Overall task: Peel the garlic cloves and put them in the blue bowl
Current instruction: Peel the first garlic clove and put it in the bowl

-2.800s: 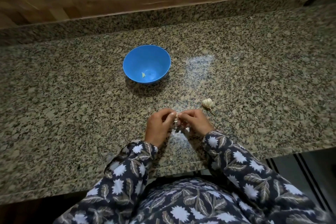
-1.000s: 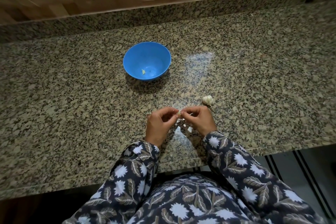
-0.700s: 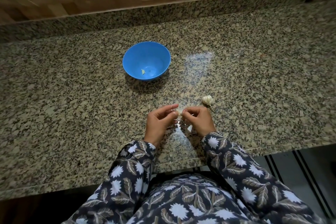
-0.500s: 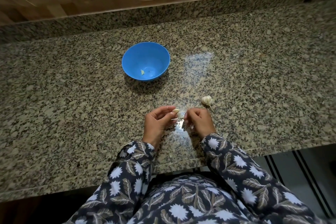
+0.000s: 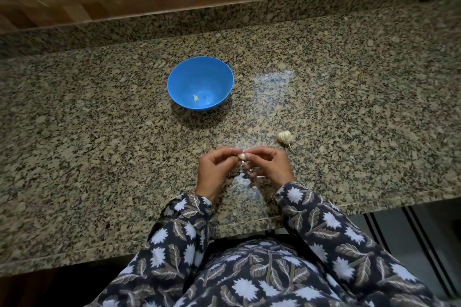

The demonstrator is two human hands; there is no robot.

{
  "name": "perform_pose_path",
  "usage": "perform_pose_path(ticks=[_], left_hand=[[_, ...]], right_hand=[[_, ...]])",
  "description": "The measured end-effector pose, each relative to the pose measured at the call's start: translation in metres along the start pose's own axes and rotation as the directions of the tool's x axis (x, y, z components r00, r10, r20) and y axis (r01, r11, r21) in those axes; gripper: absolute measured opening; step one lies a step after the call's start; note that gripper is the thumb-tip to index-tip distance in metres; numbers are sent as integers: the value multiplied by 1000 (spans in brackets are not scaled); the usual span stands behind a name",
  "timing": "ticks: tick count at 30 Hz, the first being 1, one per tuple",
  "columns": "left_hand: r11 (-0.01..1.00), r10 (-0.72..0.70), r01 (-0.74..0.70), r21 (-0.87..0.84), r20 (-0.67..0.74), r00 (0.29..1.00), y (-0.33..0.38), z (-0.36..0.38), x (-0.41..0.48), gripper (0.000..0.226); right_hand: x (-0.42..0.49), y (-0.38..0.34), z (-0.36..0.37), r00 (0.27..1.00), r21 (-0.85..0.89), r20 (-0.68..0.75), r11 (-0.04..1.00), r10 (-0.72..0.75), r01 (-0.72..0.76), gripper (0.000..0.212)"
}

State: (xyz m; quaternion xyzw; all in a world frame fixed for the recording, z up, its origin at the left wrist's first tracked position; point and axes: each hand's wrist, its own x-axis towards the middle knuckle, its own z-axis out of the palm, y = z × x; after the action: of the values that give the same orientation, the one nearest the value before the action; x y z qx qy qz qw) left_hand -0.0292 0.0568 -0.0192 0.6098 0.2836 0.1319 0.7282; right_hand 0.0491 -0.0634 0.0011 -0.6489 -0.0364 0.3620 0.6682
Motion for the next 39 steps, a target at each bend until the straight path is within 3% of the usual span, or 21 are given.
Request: perform_pose_path(ticks=[6, 13, 16, 18, 20, 29, 39], left_hand=[[988, -86, 85, -129, -1, 996, 1, 0, 0, 19], [968, -141, 133, -214, -20, 990, 5, 4, -4, 20], [980, -116, 108, -164, -42, 992, 5, 5, -4, 20], [984, -119, 111, -142, -52, 992, 5, 4, -4, 20], [984, -121, 113, -136, -52, 991, 5, 4, -3, 20], [993, -78, 74, -90, -39, 996, 6, 2, -5, 18], [995, -73, 70, -71, -35, 997, 8, 4, -8, 18]], right_hand=[[3, 5, 0, 1000, -6, -15, 1000, -28, 27, 18], [2, 2, 1, 1000, 60, -18, 998, -12, 13, 11], [2, 5, -2, 994, -177, -11, 979, -108, 104, 8], [4, 9, -3, 980, -416, 9, 890, -199, 185, 9], [4, 11, -3, 968, -527, 31, 819, -251, 229, 13], [3, 11, -3, 928, -636, 48, 705, -368, 313, 21], [4, 15, -3, 935, -617, 21, 731, -355, 291, 19]])
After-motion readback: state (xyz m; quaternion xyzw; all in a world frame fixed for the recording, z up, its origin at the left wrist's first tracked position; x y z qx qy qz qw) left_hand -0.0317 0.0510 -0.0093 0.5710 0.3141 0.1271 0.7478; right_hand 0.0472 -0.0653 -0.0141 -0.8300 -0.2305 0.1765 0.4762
